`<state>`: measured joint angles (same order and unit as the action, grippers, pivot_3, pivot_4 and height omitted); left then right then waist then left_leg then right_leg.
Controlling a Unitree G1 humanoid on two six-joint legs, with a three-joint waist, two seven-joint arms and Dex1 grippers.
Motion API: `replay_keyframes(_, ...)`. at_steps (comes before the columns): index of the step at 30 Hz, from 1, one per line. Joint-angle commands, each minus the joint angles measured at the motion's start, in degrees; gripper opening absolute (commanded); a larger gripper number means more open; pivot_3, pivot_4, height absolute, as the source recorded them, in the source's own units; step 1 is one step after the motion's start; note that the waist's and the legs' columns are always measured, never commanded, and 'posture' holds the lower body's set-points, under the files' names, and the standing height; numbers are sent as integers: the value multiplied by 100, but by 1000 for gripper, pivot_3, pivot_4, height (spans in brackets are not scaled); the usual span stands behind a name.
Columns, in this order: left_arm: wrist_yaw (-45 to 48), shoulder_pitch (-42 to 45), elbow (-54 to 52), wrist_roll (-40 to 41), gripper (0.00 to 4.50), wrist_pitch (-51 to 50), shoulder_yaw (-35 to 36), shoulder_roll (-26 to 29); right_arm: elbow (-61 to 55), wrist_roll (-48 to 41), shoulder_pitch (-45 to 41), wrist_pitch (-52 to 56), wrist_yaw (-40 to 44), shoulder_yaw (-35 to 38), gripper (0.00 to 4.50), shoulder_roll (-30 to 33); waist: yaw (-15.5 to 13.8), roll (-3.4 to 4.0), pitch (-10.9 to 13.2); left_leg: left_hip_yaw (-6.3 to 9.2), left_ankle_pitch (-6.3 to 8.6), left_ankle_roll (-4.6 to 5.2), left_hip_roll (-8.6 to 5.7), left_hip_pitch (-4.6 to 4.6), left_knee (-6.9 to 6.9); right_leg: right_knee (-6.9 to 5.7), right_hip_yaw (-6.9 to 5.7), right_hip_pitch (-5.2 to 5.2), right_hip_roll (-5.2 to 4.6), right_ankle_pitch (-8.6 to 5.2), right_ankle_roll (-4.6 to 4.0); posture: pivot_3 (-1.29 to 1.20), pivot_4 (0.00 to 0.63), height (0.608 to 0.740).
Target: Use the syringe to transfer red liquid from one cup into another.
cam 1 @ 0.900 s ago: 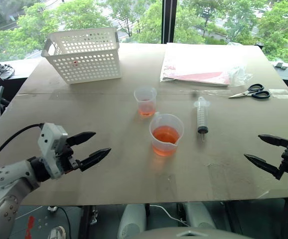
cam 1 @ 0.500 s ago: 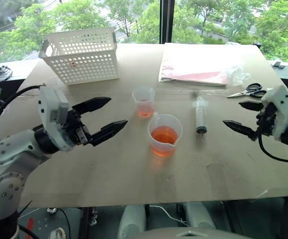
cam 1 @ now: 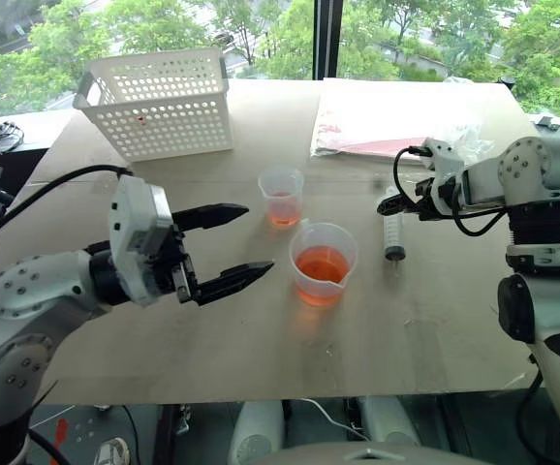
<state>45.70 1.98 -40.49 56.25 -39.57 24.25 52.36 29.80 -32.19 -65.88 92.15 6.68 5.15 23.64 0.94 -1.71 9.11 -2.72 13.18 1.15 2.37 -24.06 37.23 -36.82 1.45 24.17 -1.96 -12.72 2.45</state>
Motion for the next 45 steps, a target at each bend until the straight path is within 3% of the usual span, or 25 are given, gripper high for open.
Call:
replay_keyframes(1,-90,-64,-298,104,4467,44,132,26,503,50,-419,35,-380,172,4500,-97,6,0,0,3,0,0,1,0,-1,0,-2,0,1,0,0,0,150,740)
replay_keyframes(8,-333,-227,-452,373,4467,-16,316,40,1313,783,-803,-329,-420,-22,4500,-362,14,1,1,5,0,0,2,0,-2,-1,-4,0,1,0,1,0,150,740)
replay_keyframes(11,-446,-296,-504,469,4500,-27,366,26,1788,1056,-826,-873,-141,-221,3696,-501,26,2,1,5,0,0,2,2,-2,-1,-5,-1,2,0,0,0,150,740)
replay_keyframes(12,-470,-332,-526,497,4500,-30,389,24,1915,1129,-844,-1015,17,-312,2987,-528,27,3,1,5,0,0,2,2,-2,-1,-5,0,2,0,1,0,150,740)
replay_keyframes(17,-646,-499,-616,612,4500,-25,516,-2,2131,1521,-745,-1453,849,-1016,1612,-469,74,2,-1,4,0,0,2,6,-2,-1,-4,-3,1,0,1,0,150,740)
replay_keyframes(21,-769,-566,-642,690,4500,2,562,-31,1249,1497,-511,-1611,2005,-1615,1540,159,97,3,0,10,0,0,3,12,1,-2,-8,-12,0,0,-1,0,150,740)
replay_keyframes(23,-894,-563,-584,741,4500,35,578,-123,-77,756,-95,-1779,2494,-580,1515,504,46,4,1,9,0,0,2,12,0,-1,-7,-12,0,-7,-13,0,150,740)
replay_keyframes(26,-1090,-520,-382,723,4500,90,605,-290,-2003,-529,571,-1709,2694,1188,1504,365,-20,26,15,13,0,1,-2,-12,-3,5,-14,3,-5,1,5,0,150,740)
replay_keyframes(31,-1468,-40,295,585,4500,190,335,-670,-5020,-1974,1609,-1959,2589,1974,1490,-268,-10,25,12,32,1,0,25,-7,-16,0,-31,5,19,-1,3,0,150,740)
replay_keyframes(35,-1445,481,694,436,4500,207,-1,-762,-6160,-2346,2698,-2873,2587,1737,1471,-1003,-15,19,9,37,0,-1,30,3,-12,-6,-36,-4,25,-1,1,0,150,740)
replay_keyframes(38,-1254,754,949,317,4500,241,-154,-729,-6386,-1908,3277,-3660,2878,1134,1464,-1070,-11,22,11,22,0,-1,24,16,2,-5,-23,-20,18,-1,3,0,150,740)
replay_keyframes(45,-953,1760,1658,-37,4500,276,-631,-794,-5548,-256,4210,-6208,3612,-568,1464,-1456,-5,15,6,15,-1,-2,17,34,13,-6,-17,-37,14,-10,-11,0,150,740)
